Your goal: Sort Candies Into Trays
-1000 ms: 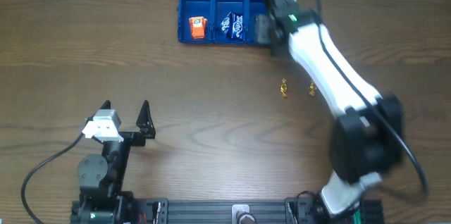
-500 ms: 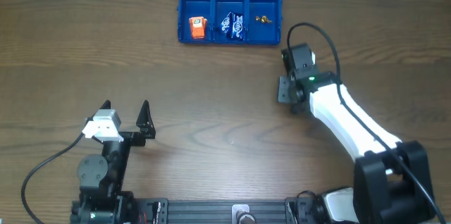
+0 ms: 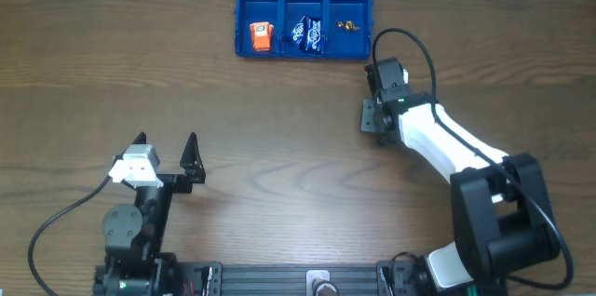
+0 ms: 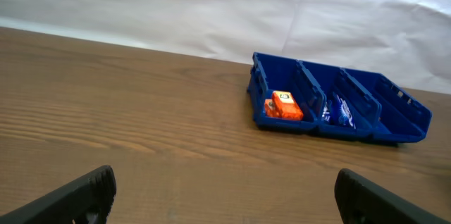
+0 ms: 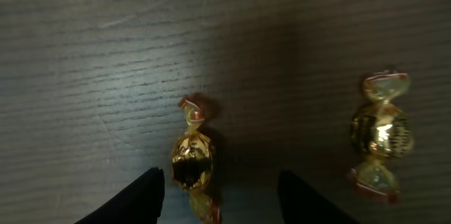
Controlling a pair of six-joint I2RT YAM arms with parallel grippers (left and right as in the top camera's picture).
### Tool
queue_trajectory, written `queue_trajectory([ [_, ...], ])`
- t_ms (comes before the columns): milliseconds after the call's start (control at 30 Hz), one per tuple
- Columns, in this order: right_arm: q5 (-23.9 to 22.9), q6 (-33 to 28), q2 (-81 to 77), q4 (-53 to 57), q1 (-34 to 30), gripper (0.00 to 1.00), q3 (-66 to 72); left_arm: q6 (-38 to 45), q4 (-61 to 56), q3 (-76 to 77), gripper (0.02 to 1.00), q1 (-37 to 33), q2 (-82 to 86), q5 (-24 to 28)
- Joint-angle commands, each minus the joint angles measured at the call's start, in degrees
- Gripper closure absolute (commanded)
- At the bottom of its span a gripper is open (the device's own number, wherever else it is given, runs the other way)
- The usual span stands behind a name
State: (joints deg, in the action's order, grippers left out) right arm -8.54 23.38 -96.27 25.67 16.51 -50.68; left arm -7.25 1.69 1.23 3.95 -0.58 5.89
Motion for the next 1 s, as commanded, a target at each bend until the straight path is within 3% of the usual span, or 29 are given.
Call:
queue_trajectory([
  [33,1.14,0.11,-2.21,-0.96,-0.09,0.465,-1.84,0.20,2.16,-0.96,0.020,-0.17,0.37,1.18],
  [700,1.14,-0.96,-4.11,-3.41,0.04,0.533,-1.95,0.22,2.16,-0.96,0.023,-0.17,0.37,1.18],
  [867,1.38,-0.94,-5.44,-4.00,0.04,0.625,-1.95,0.22,2.16,-0.96,0.023,-0.17,0.37,1.20],
  [1000,1.60,-0.94,-5.66,-4.20,0.42,0.763,-1.95,0.22,2.16,-0.96,0.020,-0.17,0.37,1.18],
])
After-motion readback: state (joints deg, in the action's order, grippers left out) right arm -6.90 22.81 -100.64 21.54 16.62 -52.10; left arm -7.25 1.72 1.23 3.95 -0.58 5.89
